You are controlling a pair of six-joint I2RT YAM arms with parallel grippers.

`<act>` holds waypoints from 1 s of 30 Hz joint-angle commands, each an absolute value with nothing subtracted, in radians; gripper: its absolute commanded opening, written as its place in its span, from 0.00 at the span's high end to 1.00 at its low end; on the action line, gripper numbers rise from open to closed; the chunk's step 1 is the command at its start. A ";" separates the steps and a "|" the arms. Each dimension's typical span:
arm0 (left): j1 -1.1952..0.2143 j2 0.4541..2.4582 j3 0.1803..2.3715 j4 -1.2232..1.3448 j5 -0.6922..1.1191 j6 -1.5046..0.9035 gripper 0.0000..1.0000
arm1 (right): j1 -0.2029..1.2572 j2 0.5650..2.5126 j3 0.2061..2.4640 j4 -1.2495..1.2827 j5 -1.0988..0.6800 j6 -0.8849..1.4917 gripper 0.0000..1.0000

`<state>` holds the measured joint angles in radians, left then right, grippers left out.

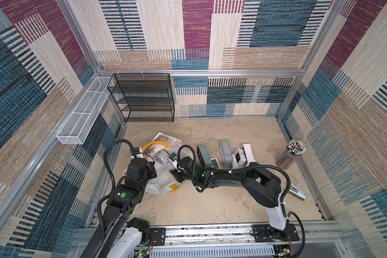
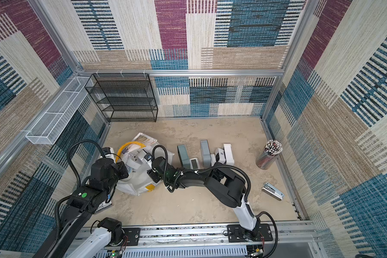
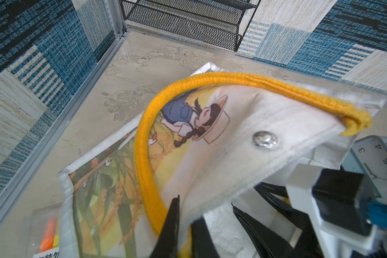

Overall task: Take the alarm clock out of the canvas bag
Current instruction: Pick up the alarm from the canvas bag.

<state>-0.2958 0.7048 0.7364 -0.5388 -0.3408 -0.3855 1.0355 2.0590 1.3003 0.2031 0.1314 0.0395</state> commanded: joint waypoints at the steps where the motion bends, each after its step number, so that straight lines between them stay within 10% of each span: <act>1: -0.296 0.703 0.744 -0.518 -0.338 -0.368 1.00 | 1.022 2.082 1.329 0.192 0.134 0.039 0.45; 30: -0.296 0.705 0.738 -0.515 -0.333 -0.372 1.00 | 0.986 2.254 1.558 0.096 0.126 0.005 0.67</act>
<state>-0.2958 0.7052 0.7364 -0.5358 -0.3374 -0.3851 0.9867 2.2444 1.5436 0.1070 0.1307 0.0067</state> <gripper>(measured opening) 0.101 0.346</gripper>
